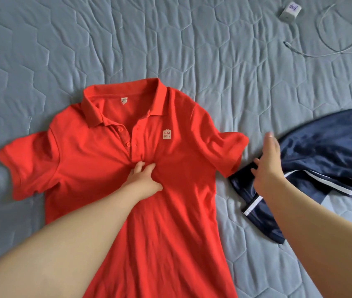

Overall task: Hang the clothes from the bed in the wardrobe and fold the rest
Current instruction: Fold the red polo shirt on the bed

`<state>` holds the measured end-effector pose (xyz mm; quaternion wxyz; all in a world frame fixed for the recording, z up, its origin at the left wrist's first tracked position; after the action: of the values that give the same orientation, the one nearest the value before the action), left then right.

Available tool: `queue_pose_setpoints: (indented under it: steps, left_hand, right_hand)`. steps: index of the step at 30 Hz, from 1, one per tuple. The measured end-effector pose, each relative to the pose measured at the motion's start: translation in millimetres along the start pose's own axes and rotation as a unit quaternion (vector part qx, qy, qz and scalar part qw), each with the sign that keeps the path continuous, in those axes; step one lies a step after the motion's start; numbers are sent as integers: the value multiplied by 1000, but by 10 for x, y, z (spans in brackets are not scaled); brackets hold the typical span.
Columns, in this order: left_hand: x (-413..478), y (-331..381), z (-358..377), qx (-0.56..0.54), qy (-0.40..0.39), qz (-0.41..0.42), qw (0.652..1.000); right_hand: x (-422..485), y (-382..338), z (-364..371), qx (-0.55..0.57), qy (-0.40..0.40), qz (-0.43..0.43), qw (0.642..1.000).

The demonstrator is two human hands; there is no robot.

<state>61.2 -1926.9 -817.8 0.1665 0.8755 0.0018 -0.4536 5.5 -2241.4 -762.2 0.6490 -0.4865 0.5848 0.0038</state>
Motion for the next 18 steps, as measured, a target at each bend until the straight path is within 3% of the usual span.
queue_pose_setpoints:
  steps: [5,9,14,18]
  left_hand:
    - [-4,-8,44,28,11,6,1000]
    - [-12,-25,61,39,12,14,999]
    - [-73,25,-10,-5,46,8,999]
    - [-234,170,-163,45,183,15,982]
  right_hand:
    - [-109,355,208,-43,20,8,999]
    - [-164,458,325,-165,55,-20,985]
    - [-139,148,283,-32,29,-8,999]
    - [1,-198,171,37,34,-41,998]
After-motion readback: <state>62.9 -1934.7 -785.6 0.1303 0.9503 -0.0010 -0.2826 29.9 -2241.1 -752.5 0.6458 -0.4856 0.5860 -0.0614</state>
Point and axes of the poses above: each hand's wrist, its own x-axis towards the middle knuckle, its own z-axis out of the palm, y = z × x, the point moved 8 cm from there along x, towards the middle knuckle, and after that the axes turned 6 degrees about z, right-handed, at the moved point
